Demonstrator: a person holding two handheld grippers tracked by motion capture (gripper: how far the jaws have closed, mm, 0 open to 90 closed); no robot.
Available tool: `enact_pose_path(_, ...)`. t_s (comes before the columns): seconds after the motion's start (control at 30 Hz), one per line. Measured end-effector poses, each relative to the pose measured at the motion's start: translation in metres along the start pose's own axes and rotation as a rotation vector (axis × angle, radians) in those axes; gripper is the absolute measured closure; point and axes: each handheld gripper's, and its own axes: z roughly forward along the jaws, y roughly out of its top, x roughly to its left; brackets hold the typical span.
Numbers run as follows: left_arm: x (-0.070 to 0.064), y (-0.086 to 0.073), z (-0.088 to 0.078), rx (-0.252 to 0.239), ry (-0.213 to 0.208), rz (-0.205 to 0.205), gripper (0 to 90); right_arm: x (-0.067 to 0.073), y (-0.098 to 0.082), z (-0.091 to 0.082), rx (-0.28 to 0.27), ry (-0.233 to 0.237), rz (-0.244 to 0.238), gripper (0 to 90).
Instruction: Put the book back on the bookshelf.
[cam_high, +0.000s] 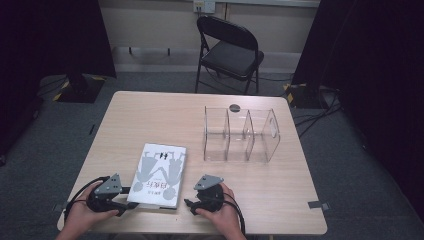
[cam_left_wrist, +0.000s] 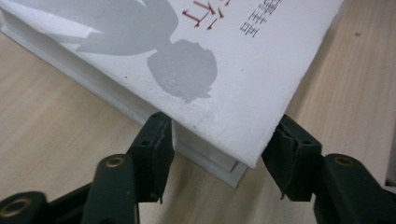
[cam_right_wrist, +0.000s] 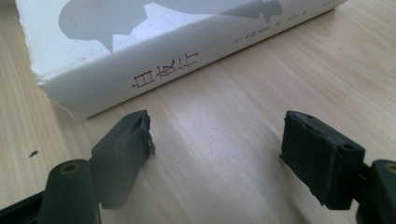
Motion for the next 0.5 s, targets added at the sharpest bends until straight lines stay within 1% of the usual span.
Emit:
enact_pose_path(0.03,0.000,0.001,-0.002,-0.008,-0.001,-0.001,47.0,0.001,0.000,0.000,0.002,-0.003,0.004,23.3)
enact_pose_path(0.07,0.001,0.003,-0.004,-0.018,-0.005,0.000,47.1,0.000,0.000,0.000,-0.001,-0.001,-0.002,23.2)
enact_pose_path(0.13,0.001,0.004,-0.006,-0.022,-0.013,-0.002,47.1,0.001,0.000,0.000,-0.008,-0.005,0.002,23.2)
enact_pose_path(0.2,0.001,0.005,-0.005,-0.022,-0.015,-0.013,47.1,0.000,0.000,0.000,-0.016,0.000,-0.003,23.2)
enact_pose_path(0.23,0.000,0.006,-0.005,-0.020,-0.010,-0.007,47.1,0.000,0.000,0.000,-0.018,-0.002,-0.005,23.2)
enact_pose_path(0.27,0.000,0.006,-0.005,-0.022,-0.015,-0.008,47.1,0.000,0.000,0.000,-0.018,0.001,-0.006,23.2)
enact_pose_path(0.33,-0.001,0.009,-0.004,-0.032,-0.021,-0.017,47.4,0.000,0.000,0.000,-0.027,0.010,-0.011,23.2)
enact_pose_path(0.37,-0.002,0.010,-0.003,-0.030,-0.019,-0.011,47.5,0.000,0.001,0.000,-0.027,0.013,-0.010,23.2)
enact_pose_path(0.4,-0.002,0.012,-0.002,-0.034,-0.024,-0.018,47.6,0.000,0.001,0.000,-0.028,0.015,-0.014,23.2)
enact_pose_path(0.5,-0.004,0.016,0.000,-0.049,-0.011,-0.024,47.6,-0.001,0.001,-0.002,-0.027,0.003,-0.014,24.1)
